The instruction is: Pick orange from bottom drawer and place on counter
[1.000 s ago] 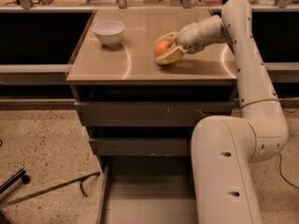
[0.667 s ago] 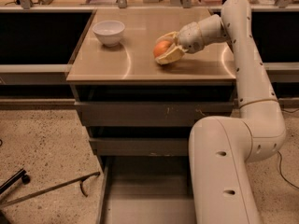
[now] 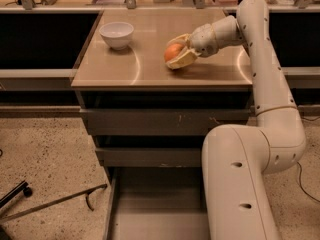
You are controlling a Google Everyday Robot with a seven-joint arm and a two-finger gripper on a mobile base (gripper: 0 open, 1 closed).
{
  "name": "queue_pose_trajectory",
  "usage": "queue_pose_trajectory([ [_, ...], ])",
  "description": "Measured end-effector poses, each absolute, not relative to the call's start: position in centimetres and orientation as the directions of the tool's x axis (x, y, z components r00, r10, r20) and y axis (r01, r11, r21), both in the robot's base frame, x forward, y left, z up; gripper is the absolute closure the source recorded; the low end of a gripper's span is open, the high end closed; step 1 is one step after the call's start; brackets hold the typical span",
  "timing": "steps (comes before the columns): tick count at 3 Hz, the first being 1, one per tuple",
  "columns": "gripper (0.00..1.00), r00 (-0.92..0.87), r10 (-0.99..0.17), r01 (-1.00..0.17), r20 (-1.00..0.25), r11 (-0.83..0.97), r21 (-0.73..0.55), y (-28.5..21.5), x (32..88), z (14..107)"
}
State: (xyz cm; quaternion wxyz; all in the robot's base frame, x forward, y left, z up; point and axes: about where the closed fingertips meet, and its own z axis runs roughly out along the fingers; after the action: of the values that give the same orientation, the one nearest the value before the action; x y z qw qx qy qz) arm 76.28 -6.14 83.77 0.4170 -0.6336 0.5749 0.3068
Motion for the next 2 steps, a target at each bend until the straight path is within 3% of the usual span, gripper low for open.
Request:
queue_pose_trajectory([
  [1, 0.11, 0.151, -0.473, -0.984, -0.868, 0.009, -0.176, -6.14, 76.28, 83.77],
  [2, 0.0, 0.151, -0.473, -0.984, -0.868, 0.009, -0.176, -6.14, 76.28, 83.77],
])
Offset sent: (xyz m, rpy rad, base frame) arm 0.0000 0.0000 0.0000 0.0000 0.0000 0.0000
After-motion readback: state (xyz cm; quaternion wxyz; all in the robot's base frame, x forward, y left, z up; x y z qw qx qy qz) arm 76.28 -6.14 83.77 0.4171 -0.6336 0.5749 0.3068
